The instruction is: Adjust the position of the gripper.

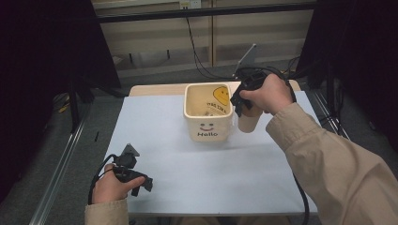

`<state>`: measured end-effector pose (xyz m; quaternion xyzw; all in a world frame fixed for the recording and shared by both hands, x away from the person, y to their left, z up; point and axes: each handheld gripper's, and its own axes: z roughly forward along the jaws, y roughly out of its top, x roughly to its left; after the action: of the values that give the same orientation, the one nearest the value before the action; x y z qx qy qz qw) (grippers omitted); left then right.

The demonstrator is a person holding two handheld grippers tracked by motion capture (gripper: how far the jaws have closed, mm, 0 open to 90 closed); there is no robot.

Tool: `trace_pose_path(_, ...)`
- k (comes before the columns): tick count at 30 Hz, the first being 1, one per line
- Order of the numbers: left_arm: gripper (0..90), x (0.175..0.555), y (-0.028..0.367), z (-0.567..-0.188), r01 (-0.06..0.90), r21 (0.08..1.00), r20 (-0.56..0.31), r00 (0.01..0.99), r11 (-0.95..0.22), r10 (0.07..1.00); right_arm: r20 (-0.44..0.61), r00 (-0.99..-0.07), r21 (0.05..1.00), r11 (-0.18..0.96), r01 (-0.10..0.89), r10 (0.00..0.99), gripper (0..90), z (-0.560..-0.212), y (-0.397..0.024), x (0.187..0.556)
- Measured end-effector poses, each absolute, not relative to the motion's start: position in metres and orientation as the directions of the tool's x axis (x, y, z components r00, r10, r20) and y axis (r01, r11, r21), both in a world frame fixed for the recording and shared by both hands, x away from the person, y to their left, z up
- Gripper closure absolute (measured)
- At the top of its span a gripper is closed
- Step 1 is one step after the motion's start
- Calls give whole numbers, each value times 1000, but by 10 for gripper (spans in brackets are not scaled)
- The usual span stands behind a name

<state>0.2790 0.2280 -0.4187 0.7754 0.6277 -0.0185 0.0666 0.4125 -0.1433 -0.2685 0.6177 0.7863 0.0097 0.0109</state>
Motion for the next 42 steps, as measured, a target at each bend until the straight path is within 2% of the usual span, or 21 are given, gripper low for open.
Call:
trace_pose_path(21,46,279,229,-417,974,79,-119,222,-214,968,17,-230,60,228,972,973,202,-184,-145,436)
trace_pose_path(42,46,279,229,-417,973,75,-125,227,-219,966,-26,-194,76,196,978,981,204,-151,-148,452)
